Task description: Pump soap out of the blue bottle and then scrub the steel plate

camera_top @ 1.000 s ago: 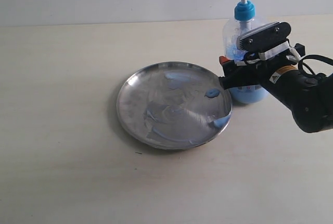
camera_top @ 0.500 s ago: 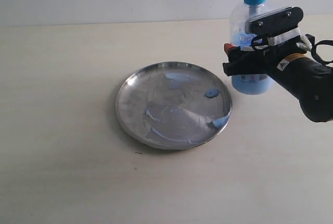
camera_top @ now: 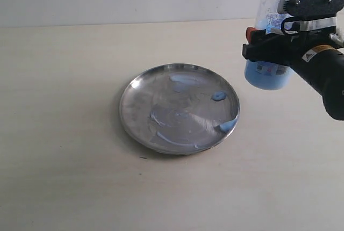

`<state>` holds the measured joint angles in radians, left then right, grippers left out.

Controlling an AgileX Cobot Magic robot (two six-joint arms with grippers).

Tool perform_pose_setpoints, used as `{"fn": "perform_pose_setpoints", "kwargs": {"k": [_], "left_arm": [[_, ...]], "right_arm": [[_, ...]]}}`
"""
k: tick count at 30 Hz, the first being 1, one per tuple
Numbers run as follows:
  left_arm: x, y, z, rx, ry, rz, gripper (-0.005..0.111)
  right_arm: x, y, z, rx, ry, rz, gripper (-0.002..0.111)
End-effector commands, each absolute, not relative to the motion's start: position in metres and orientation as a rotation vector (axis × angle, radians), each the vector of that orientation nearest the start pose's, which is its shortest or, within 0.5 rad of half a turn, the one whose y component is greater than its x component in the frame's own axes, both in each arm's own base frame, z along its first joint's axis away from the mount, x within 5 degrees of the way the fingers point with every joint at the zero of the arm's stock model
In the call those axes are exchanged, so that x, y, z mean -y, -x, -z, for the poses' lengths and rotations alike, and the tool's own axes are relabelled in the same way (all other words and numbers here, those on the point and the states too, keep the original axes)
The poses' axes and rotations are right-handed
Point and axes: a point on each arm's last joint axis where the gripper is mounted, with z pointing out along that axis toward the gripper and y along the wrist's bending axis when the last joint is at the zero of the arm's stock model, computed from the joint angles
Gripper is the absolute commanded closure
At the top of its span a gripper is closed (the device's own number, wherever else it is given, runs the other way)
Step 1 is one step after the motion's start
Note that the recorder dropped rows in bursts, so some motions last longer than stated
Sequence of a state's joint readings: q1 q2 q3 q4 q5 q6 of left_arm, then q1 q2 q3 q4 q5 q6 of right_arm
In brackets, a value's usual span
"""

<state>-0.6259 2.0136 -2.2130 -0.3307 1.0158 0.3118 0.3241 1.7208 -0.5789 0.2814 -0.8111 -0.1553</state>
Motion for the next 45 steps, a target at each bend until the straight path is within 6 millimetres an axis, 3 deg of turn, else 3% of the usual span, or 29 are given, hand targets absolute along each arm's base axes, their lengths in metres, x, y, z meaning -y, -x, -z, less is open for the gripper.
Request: {"fn": "perform_pose_setpoints", "kwargs": {"k": [1,19,30,45], "left_arm": [[0.282,-0.349,-0.410,-2.076,-0.967,0.583,0.107],[0.271,-0.332,-0.432,-2.061,-0.969,0.596,0.107],[0.260,-0.316,-0.450,-2.060,-0.984,0.601,0.107],[0.231,-0.281,-0.446,-2.014,-0.878,0.593,0.107]], "right_arm": [[-0.078,-0.287,-0.185,-1.703,0.109,-0.093,0.108],[-0.064,-0.235,-0.159,-1.764,0.197,-0.070,0.108],[-0.065,-0.231,-0.164,-1.673,0.232,-0.083,0.108],[-0.064,-0.220,-0.137,-1.737,0.266,-0.096,0.108]]}}
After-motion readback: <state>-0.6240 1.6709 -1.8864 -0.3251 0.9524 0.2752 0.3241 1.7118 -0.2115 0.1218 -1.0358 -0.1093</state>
